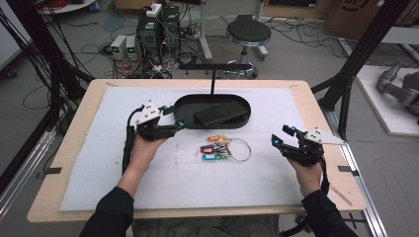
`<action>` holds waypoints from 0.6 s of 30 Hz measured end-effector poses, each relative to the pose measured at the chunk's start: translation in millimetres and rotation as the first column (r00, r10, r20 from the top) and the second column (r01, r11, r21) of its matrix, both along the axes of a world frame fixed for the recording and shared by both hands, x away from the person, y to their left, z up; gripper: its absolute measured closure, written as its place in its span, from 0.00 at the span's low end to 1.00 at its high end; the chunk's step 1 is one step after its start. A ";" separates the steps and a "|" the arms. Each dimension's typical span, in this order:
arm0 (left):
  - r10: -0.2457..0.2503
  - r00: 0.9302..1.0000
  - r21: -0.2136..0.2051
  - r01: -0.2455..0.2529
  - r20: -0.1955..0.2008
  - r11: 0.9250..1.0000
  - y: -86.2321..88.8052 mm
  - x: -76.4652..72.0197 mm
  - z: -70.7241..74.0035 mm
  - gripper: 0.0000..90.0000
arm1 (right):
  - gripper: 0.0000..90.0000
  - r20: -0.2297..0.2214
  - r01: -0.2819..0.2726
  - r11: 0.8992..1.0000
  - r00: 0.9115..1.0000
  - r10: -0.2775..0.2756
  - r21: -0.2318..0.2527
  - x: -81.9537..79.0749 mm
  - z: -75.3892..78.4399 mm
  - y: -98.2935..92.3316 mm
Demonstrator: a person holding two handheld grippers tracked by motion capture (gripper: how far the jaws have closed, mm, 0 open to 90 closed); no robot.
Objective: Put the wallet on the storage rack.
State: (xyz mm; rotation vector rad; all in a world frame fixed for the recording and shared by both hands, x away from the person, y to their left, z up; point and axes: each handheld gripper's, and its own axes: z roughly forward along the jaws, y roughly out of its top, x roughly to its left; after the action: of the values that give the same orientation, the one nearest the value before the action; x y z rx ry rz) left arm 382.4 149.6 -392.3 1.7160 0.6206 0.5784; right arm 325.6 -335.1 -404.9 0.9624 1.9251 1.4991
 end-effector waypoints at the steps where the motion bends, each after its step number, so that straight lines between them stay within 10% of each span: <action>1: 0.000 1.000 0.000 0.000 0.000 1.000 0.0 0.0 0.0 0.38 | 0.42 0.001 0.002 1.000 1.000 -0.002 0.002 0.1 0.0 0.0; 10: -0.003 1.000 -0.004 0.003 -0.019 1.000 21.3 -52.0 -6.2 0.31 | 0.41 0.000 0.020 1.000 1.000 -0.020 0.007 1.5 0.9 -0.2; 18: 0.011 0.999 -0.005 -0.011 -0.034 1.000 32.0 -60.9 -15.3 0.25 | 0.40 -0.006 0.042 0.999 0.999 -0.042 0.011 3.4 2.0 0.2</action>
State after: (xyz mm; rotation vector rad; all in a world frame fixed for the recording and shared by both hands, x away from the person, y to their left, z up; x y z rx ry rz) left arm 321.4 181.6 -407.6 1.7217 0.6555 0.5562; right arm 329.0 -334.9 -402.9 1.0069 1.8909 1.4860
